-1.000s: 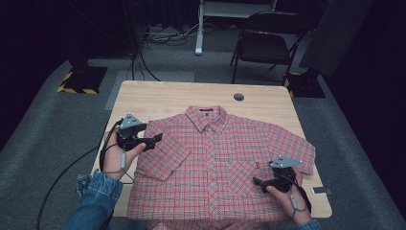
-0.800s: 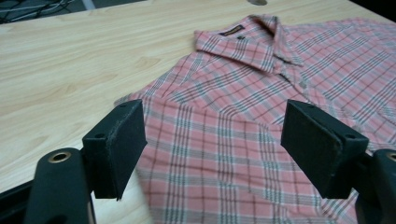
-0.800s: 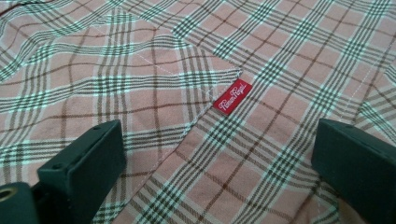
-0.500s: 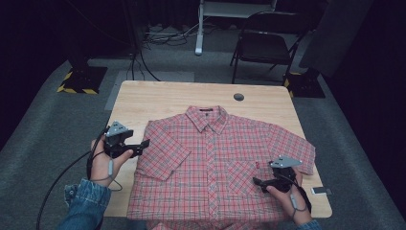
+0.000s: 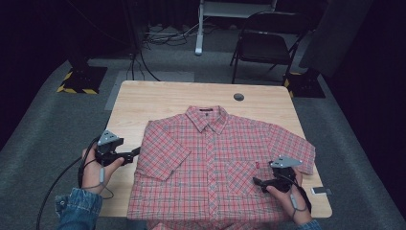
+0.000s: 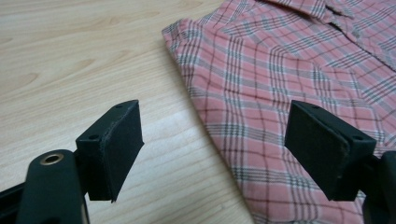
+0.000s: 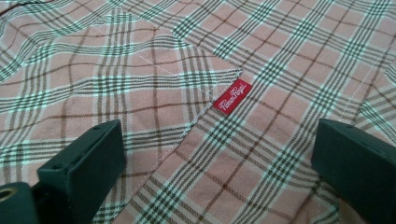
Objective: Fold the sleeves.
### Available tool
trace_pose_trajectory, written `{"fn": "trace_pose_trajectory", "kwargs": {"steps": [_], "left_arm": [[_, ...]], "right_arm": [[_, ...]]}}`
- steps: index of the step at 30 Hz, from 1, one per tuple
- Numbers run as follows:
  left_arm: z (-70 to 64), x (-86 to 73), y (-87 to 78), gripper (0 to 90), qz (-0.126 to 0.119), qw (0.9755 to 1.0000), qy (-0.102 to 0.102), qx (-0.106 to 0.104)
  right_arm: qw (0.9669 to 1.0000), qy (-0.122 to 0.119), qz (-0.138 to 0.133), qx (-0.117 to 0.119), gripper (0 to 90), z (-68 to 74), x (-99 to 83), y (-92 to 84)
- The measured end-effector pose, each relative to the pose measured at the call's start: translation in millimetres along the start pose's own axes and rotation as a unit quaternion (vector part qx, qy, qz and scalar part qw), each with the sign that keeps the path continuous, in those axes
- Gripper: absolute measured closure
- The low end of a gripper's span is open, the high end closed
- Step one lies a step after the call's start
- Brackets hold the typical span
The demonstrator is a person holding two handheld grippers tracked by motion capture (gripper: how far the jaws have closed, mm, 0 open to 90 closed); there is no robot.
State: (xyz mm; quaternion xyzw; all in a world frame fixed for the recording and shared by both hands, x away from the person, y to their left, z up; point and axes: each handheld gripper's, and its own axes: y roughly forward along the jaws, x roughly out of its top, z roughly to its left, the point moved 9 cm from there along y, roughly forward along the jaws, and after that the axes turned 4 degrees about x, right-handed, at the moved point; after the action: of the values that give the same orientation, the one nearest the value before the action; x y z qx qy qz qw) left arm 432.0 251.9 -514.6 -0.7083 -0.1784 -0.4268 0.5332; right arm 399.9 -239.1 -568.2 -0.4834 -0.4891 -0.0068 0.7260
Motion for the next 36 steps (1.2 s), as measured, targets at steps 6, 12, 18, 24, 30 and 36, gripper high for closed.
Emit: {"fn": "trace_pose_trajectory", "kwargs": {"steps": [6, 12, 18, 24, 30, 36], "left_arm": [[6.6, -11.8, 0.6, 18.5, 0.010, 0.9999, -0.005, 0.008], [11.6, -25.8, 3.1, 18.3, 0.024, 0.9996, -0.010, 0.012], [14.0, -38.8, 5.1, 17.5, 0.046, 0.9986, 0.001, 0.026], [15.5, -52.1, 6.9, 17.2, 0.065, 0.9974, 0.000, 0.030], [17.1, -58.6, 7.5, 17.1, 0.077, 0.9960, 0.014, 0.044], [19.8, -61.3, 10.8, 5.7, 0.081, 0.9947, 0.012, 0.062]], "right_arm": [[1.0000, 0.000, 0.000, 0.000, 2.9, 0.0, 0.0, 0.0], [1.0000, 0.000, 0.000, 0.000, 2.9, 0.0, 0.0, 0.0], [1.0000, 0.000, 0.000, 0.000, 2.9, 0.0, 0.0, 0.0], [1.0000, 0.000, 0.000, 0.000, 2.9, 0.0, 0.0, 0.0], [1.0000, 0.000, 0.000, 0.000, 2.9, 0.0, 0.0, 0.0], [1.0000, 0.000, 0.000, 0.000, 2.9, 0.0, 0.0, 0.0]]}}
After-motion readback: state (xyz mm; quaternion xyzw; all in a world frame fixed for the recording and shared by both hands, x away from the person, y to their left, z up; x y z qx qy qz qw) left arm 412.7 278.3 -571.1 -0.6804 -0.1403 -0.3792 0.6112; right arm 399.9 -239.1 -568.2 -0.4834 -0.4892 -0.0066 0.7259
